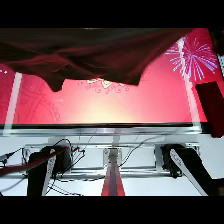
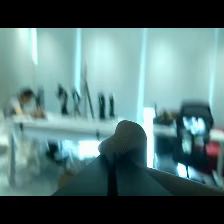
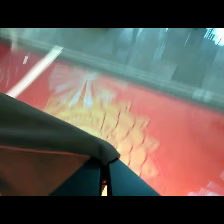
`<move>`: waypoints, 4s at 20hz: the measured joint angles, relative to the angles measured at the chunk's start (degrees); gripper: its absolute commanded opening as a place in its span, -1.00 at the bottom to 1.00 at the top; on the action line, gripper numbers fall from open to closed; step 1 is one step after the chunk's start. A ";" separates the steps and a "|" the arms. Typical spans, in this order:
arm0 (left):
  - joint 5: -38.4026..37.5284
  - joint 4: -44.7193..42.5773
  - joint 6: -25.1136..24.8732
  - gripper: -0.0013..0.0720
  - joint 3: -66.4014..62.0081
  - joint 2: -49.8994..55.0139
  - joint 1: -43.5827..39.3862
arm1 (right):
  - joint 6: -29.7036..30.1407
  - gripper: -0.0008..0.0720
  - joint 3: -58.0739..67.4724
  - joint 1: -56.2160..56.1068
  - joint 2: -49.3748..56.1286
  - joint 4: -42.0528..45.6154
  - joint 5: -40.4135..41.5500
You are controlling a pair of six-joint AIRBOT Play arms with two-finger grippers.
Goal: Fold the clothes and pants, and hang the long-sleeved shirts on hangers.
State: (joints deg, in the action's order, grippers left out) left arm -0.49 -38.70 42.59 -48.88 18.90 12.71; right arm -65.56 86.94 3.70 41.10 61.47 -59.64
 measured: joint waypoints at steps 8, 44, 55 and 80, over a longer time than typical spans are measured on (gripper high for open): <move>-3.30 3.13 0.98 -0.93 1.66 -5.97 0.00 | -1.14 -0.94 1.16 0.17 -7.19 0.24 2.03; -61.72 -5.53 11.02 0.95 -11.58 45.55 25.79 | 3.15 -0.03 -25.09 19.74 46.18 1.18 -18.45; -73.72 -9.33 11.45 0.95 -0.76 52.87 30.42 | 5.20 -0.07 -36.06 13.94 46.60 -7.39 -13.33; -57.70 -6.71 4.55 -0.71 8.22 63.49 13.81 | 8.26 -0.94 -36.35 12.57 46.60 -7.65 -10.21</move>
State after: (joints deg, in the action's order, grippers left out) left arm -58.19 -45.41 47.13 -40.66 82.39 26.52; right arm -57.30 50.59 16.27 87.70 53.82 -69.84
